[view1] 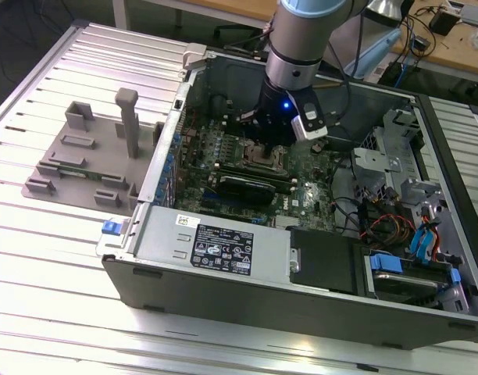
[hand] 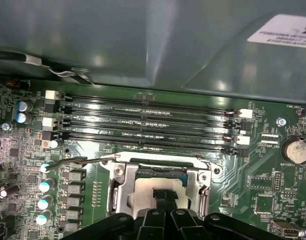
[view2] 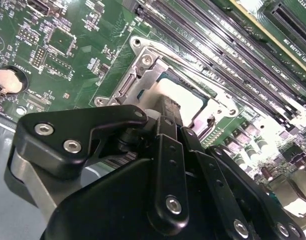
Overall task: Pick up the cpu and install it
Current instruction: 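Close the cpu cover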
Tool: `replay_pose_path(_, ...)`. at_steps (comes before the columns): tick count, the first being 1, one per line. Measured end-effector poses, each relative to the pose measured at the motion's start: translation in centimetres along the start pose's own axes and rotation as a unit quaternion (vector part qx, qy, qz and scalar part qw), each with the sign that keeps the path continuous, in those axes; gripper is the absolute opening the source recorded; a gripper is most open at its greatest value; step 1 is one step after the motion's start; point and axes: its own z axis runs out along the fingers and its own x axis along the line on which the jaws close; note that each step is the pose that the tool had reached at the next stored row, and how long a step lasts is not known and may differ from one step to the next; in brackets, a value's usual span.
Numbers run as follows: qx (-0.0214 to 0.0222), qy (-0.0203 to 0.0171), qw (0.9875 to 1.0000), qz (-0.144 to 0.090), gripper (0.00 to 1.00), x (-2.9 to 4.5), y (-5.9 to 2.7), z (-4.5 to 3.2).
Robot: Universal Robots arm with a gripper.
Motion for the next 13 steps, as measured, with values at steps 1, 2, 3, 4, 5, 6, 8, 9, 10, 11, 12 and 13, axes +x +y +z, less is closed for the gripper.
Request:
replay_pose_path(1, 0.0000, 0.0000, 1.0000, 0.000, 0.11, -0.06, -0.01, 0.00)
replay_pose_path(2, 0.0000, 0.0000, 1.0000, 0.000, 0.11, -0.11, -0.01, 0.00)
replay_pose_path(3, 0.0000, -0.0001, 1.0000, 0.000, 0.11, -0.19, -0.02, 0.01)
replay_pose_path(4, 0.0000, -0.0001, 1.0000, 0.000, 0.11, -0.22, -0.02, 0.01)
replay_pose_path(5, 0.0000, -0.0001, 1.0000, 0.000, 0.11, -0.24, -0.02, 0.01)
replay_pose_path(6, 0.0000, 0.0000, 1.0000, 0.000, 0.11, -0.30, -0.02, 0.01)
replay_pose_path(8, 0.0000, -0.0001, 1.0000, 0.000, 0.11, -0.79, -0.06, 0.04)
replay_pose_path(9, -0.0001, -0.0001, 1.0000, 0.000, 0.11, -0.91, -0.08, 0.04)
replay_pose_path(10, 0.0000, -0.0002, 1.0000, 0.000, 0.11, -0.92, -0.07, 0.04)
replay_pose_path(11, -0.0001, -0.0001, 1.0000, 0.000, 0.11, -0.93, -0.07, 0.00)
replay_pose_path(12, -0.0006, -0.0004, 1.0000, 0.000, 0.11, -0.94, -0.05, -0.09)
replay_pose_path(13, -0.0012, -0.0008, 1.0000, 0.000, 0.11, -0.96, -0.03, -0.19)
